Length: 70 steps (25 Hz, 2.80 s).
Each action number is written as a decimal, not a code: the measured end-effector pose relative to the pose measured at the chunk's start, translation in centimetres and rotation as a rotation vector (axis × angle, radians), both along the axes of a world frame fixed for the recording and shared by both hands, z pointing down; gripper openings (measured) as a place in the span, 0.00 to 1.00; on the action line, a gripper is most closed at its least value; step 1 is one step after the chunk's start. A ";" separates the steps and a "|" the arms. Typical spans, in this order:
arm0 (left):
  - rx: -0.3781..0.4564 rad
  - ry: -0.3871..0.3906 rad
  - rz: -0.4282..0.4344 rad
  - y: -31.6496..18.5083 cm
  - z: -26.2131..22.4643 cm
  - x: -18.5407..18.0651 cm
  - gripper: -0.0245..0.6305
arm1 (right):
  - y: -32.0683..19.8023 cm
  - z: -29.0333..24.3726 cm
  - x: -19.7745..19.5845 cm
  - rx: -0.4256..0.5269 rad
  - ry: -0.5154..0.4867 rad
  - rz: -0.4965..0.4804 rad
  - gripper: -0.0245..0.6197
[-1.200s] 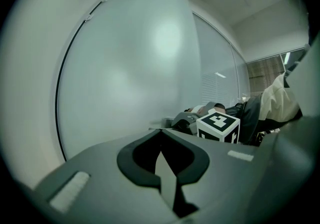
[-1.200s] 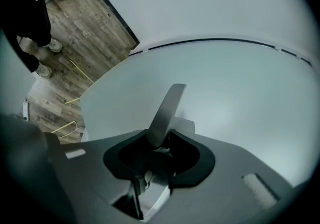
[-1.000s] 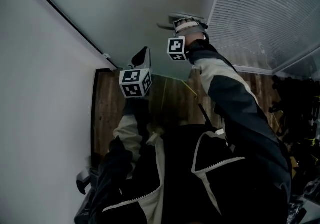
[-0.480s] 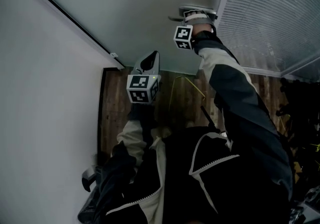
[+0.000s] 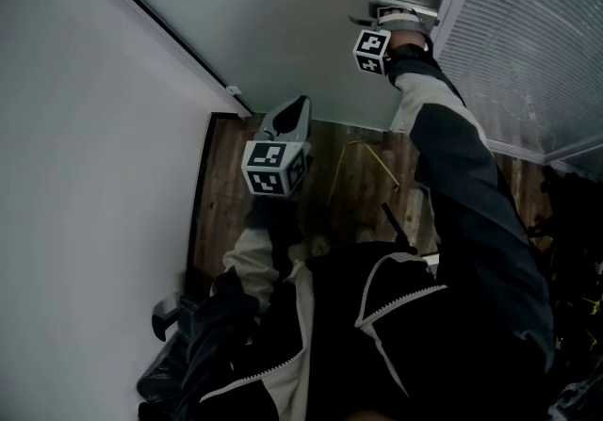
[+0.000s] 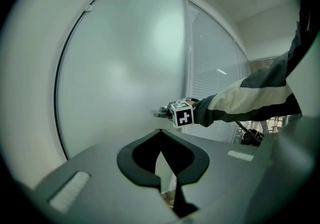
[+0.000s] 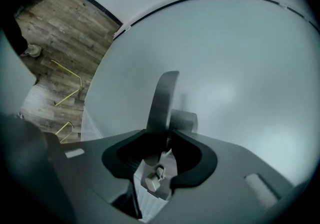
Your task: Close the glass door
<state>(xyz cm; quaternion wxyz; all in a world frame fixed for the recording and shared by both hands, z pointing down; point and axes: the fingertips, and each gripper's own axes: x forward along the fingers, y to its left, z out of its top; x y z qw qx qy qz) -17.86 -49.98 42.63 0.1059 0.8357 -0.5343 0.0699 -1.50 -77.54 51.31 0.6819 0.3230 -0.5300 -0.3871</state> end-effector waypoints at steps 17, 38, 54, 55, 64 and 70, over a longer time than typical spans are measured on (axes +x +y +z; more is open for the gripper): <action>0.007 -0.032 -0.039 -0.9 0.2 -1.5 0.04 | -3.3 -0.2 0.3 0.007 -0.044 0.018 0.27; 0.105 -0.050 0.074 -3.6 -0.1 0.7 0.04 | 17.0 -7.6 -0.8 0.069 -1.192 0.081 0.04; 0.112 0.036 0.181 -3.9 -0.8 5.9 0.04 | 24.6 -9.1 3.3 0.029 -1.602 0.255 0.04; 0.111 0.036 0.181 -4.0 -0.8 5.9 0.04 | 24.6 -9.0 3.3 0.030 -1.603 0.257 0.04; 0.098 0.022 0.167 -3.3 -0.4 5.8 0.04 | 25.7 -9.1 3.0 0.023 -1.623 0.262 0.04; 0.106 0.021 0.169 -3.0 -0.7 5.8 0.04 | 25.9 -9.5 2.6 0.028 -1.622 0.248 0.04</action>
